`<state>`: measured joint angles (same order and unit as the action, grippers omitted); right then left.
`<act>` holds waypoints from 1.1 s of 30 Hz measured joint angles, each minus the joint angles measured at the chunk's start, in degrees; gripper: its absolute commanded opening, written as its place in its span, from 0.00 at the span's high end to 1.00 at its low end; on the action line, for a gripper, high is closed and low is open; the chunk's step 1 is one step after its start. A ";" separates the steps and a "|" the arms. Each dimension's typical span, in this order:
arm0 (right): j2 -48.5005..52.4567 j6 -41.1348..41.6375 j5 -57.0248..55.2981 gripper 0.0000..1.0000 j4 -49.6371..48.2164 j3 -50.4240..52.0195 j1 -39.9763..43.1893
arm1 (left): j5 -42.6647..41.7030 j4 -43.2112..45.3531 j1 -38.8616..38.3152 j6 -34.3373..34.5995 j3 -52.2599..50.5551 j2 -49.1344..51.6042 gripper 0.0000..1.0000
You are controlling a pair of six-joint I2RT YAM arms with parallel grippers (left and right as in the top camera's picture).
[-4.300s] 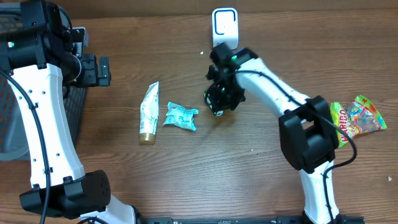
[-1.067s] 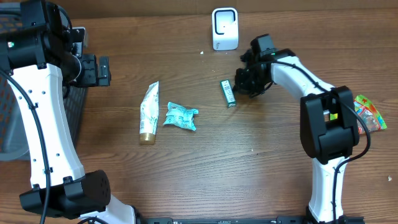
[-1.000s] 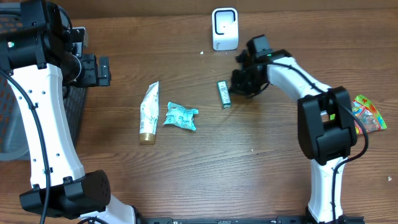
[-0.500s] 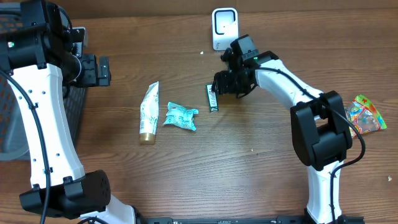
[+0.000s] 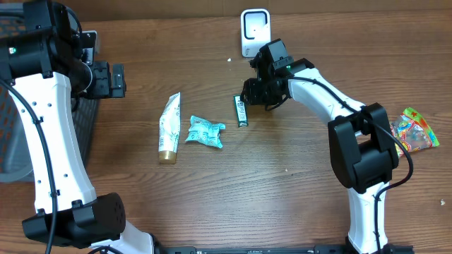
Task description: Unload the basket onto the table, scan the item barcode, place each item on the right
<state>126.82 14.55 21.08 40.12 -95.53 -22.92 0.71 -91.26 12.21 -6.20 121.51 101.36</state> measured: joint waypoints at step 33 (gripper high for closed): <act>0.63 3.65 6.45 0.96 -1.31 2.34 -1.20 | 0.00 0.00 0.00 0.00 0.00 0.02 0.00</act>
<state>127.46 18.20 27.53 38.81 -93.19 -24.12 0.71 -91.26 12.21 -6.20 121.51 101.38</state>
